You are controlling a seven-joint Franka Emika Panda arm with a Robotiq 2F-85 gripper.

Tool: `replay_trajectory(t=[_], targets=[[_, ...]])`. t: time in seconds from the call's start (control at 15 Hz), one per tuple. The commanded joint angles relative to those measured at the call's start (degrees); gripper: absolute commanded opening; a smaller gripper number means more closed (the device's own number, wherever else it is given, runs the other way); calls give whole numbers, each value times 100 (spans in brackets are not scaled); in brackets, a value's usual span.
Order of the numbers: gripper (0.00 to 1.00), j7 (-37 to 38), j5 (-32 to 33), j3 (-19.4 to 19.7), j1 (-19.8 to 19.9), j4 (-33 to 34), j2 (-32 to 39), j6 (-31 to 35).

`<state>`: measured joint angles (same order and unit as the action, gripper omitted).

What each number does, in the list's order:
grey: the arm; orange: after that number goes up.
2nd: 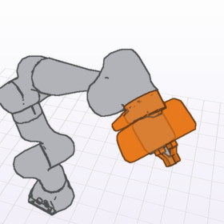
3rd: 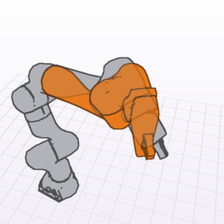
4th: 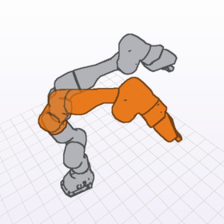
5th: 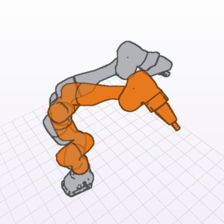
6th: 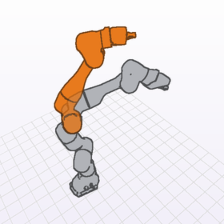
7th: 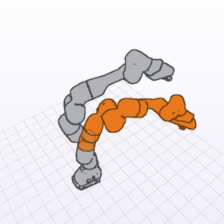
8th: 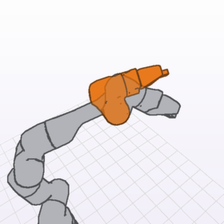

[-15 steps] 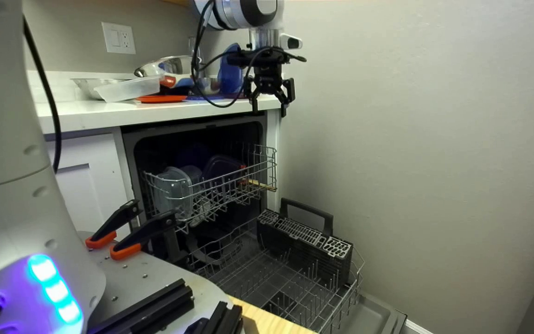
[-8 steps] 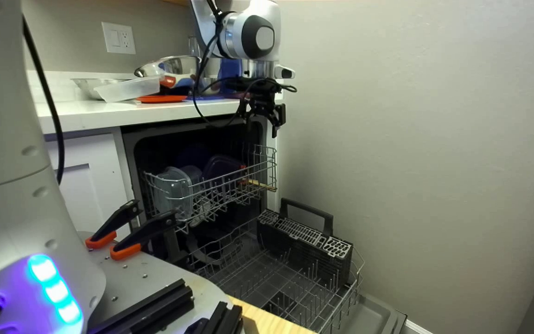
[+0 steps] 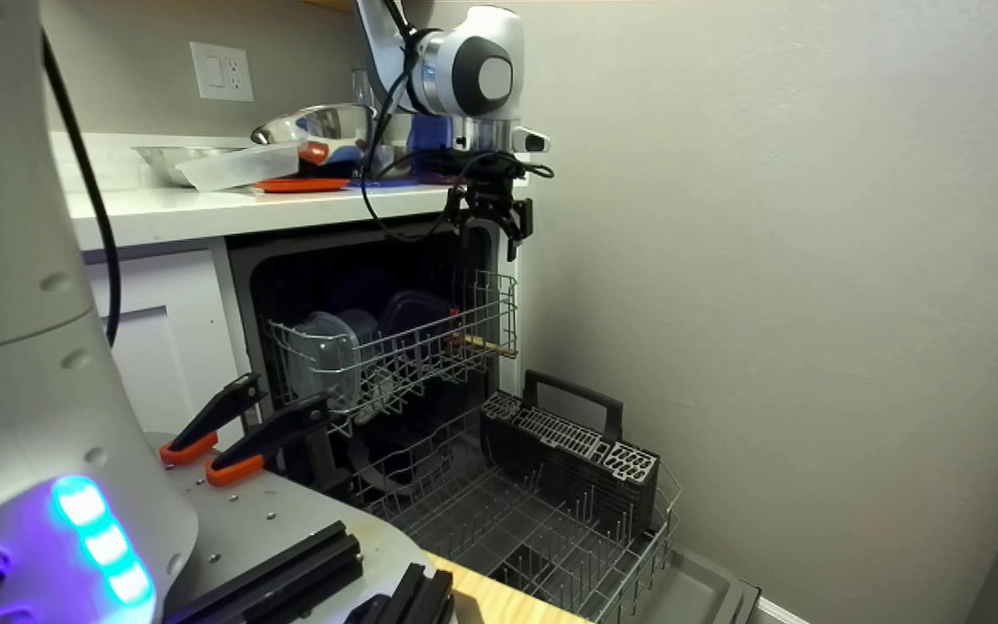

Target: Pull out the dishwasher rack

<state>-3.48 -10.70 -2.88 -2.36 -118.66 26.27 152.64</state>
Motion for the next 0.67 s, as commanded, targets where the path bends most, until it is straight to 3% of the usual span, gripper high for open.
replay_trajectory(t=[0.0,0.6], targets=[[100,62,83,-84,84,4,0,-4],[100,967,118,25,-329,1150,1313,86]])
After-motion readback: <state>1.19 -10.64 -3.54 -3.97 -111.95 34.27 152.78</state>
